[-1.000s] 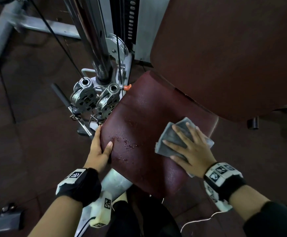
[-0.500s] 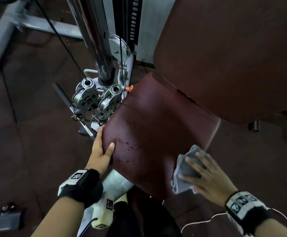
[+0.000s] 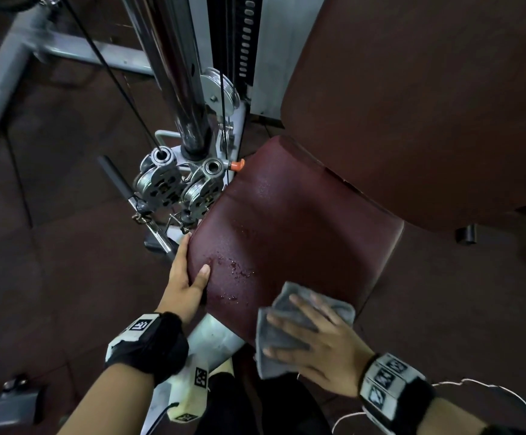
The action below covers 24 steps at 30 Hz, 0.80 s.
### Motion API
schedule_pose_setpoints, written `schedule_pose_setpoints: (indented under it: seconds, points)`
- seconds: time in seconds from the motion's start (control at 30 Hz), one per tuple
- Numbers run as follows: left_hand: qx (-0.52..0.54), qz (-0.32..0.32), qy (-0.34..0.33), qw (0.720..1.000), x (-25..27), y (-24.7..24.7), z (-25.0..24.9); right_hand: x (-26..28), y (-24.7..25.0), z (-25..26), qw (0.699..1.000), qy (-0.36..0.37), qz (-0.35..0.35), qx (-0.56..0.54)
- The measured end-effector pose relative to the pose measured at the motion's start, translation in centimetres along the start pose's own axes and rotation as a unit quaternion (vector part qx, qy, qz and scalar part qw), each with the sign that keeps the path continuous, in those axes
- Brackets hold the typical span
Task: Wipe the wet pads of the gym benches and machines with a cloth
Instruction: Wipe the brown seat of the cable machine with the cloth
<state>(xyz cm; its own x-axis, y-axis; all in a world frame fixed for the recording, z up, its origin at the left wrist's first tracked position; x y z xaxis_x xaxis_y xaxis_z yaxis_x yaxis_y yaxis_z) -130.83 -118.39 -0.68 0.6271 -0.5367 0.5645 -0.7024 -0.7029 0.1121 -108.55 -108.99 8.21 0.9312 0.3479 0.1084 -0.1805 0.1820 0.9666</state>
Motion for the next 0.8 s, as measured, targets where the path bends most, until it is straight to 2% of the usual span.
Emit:
schedule_pose_setpoints:
  seconds: [0.1,0.27,0.43,0.53,0.57,0.63,0.67,0.73,0.8]
  points:
    - [0.016,0.006,-0.001,1.000,0.3,-0.2,-0.4,4.0,-1.7,0.1,0.996,0.036,0.058,0.053]
    - [0.010,0.001,0.004,1.000,0.3,-0.2,-0.4,7.4,-0.8,-5.1,0.994,-0.088,0.045,0.040]
    - [-0.019,-0.005,0.007,1.000,0.4,-0.1,-0.9,4.0,1.3,-8.0,0.973,-0.228,0.005,-0.025]
    - [-0.087,-0.034,0.008,0.996,0.6,0.1,-1.3,-0.6,1.7,-7.1,0.970,-0.239,-0.005,-0.043]
    - [-0.145,-0.061,0.030,0.987,0.9,0.2,-1.6,-2.1,1.8,-6.5,0.972,-0.230,-0.011,-0.054]
    - [-0.260,-0.136,0.072,0.953,2.5,0.2,-2.7,-4.2,2.2,-5.8,0.971,-0.216,-0.040,-0.091]
    - [-0.305,-0.172,0.057,0.935,3.7,-0.2,-4.0,-4.6,2.5,-5.7,0.965,-0.218,-0.064,-0.131]
    - [-0.370,-0.215,-0.046,0.903,6.8,-2.9,-7.7,-3.9,3.3,-6.5,0.935,-0.247,-0.134,-0.215]
    - [-0.407,-0.175,-0.115,0.889,9.2,-7.4,-9.5,-1.6,4.1,-8.3,0.903,-0.302,-0.212,-0.219]
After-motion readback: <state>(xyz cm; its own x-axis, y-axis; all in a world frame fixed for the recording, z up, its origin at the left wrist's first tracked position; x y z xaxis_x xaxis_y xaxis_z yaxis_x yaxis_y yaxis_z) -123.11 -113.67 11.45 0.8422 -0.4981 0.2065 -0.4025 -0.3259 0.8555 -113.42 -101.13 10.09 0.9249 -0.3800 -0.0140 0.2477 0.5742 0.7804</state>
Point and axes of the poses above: each hand's wrist, its own x-axis away from the middle knuckle, its own y-axis out of the back of the hand, z = x × y, the point moved 9 cm from there along -x, towards the middle knuckle, and after that the axes turned 10 degrees about y, right-handed, at the moved point
